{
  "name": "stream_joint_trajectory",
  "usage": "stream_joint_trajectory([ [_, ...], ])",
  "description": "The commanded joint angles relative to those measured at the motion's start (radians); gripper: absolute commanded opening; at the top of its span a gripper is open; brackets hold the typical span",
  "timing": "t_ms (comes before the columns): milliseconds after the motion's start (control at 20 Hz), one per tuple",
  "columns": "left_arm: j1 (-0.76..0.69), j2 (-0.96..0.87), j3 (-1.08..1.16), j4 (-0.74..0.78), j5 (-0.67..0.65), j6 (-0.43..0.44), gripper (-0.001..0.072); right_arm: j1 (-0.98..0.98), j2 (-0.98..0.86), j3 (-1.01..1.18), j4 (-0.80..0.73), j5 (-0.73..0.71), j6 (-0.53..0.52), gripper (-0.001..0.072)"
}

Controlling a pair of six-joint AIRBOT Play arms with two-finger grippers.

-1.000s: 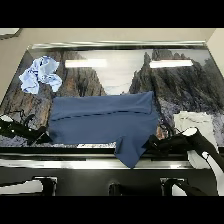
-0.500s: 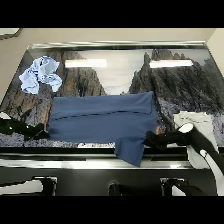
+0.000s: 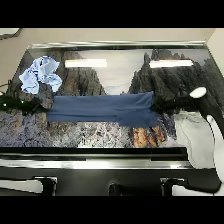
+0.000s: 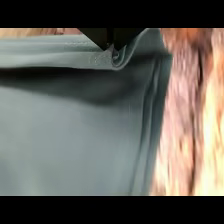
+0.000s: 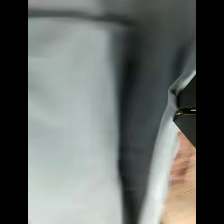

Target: Fold the shirts.

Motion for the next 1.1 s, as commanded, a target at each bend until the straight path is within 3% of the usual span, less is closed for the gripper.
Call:
stream_joint_trajectory([
  [0,-0.037,-0.174,0.209,-0.012,-0.013,-0.098,0.002,0.016,-0.236,0.247,0.054,-0.031,0.005,0.0039],
  [200,-0.044,-0.282,0.283,-0.011,-0.026,-0.12,0.002,0.039,-0.371,0.365,0.051,-0.082,0.053,0.004],
  [500,-0.05,-0.335,0.283,-0.011,-0.026,-0.12,0.0031,0.045,-0.391,0.365,0.035,-0.062,0.026,0.0044],
  [550,-0.05,-0.333,0.286,-0.016,-0.032,-0.12,0.0206,0.047,-0.388,0.366,0.051,-0.061,0.026,0.0074],
  [600,-0.046,-0.333,0.303,-0.016,-0.061,-0.12,0.0543,0.04,-0.377,0.37,0.075,-0.056,0.026,0.031],
  [650,-0.036,-0.331,0.328,-0.015,-0.098,-0.107,0.0657,0.023,-0.355,0.38,0.081,-0.032,0.023,0.051],
  [700,-0.02,-0.325,0.364,-0.005,-0.131,-0.097,0.0657,-0.008,-0.325,0.393,0.061,0.0,-0.009,0.0603],
  [800,0.018,-0.293,0.422,0.038,-0.159,-0.1,0.0657,-0.093,-0.28,0.41,-0.105,0.061,0.006,0.0621],
  [900,0.05,-0.235,0.44,0.053,-0.141,-0.112,0.0657,-0.16,-0.296,0.41,-0.275,0.16,0.09,0.064],
  [950,0.058,-0.208,0.44,0.053,-0.138,-0.112,0.0656,-0.175,-0.323,0.41,-0.282,0.22,0.093,0.0682],
  [1050,0.055,-0.162,0.44,0.052,-0.14,-0.113,0.0656,-0.171,-0.38,0.41,-0.209,0.284,0.05,0.0695],
])
